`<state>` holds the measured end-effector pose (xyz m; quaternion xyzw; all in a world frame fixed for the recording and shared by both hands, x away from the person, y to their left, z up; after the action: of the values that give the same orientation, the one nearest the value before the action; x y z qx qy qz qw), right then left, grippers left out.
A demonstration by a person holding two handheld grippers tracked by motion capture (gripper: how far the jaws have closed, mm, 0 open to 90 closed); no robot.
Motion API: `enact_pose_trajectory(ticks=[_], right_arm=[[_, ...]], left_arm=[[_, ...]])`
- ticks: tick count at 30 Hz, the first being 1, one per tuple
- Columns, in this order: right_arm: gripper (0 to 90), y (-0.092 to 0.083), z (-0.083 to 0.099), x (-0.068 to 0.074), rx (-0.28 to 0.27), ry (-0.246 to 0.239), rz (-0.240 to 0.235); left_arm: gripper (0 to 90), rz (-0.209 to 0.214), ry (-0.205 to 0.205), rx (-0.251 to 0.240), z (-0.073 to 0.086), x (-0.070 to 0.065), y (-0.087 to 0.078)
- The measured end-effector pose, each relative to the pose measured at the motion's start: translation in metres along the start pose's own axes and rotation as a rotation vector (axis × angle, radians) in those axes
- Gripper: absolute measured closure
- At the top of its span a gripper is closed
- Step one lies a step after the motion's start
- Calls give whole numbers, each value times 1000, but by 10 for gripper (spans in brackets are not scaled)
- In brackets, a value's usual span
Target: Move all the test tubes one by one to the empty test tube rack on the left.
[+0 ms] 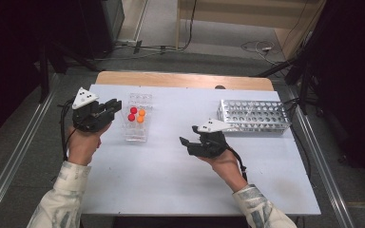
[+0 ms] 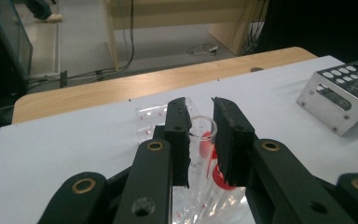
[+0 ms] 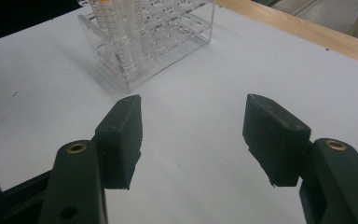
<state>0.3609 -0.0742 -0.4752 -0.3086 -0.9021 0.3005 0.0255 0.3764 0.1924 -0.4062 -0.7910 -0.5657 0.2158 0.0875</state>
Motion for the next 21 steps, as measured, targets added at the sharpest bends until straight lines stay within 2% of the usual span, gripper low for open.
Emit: enact_pose_trajectory(ticks=[4,9,21], right_arm=[[367,-1,0,-1,-5,-1,2],[370,-2,0,-1,-7,-3,4],[375,-4,1,-2,-6,1,8]], left_arm=[[765,-19,7,-7,-3,1,11],[764,-39,17,4,0,4,23],[763,-53,22,21,14,4,34]])
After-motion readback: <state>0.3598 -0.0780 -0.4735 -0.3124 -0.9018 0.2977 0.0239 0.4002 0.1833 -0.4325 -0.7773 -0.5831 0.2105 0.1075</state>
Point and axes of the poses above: each handheld gripper's, and its own axes: y roughly forward along the jaws, z roughly out of its underside, x roughly to its left, the point moved 8 cm from there along y, roughly forward along the jaws, and after that the axes turned 10 degrees about -y, right-handed, at the moved point
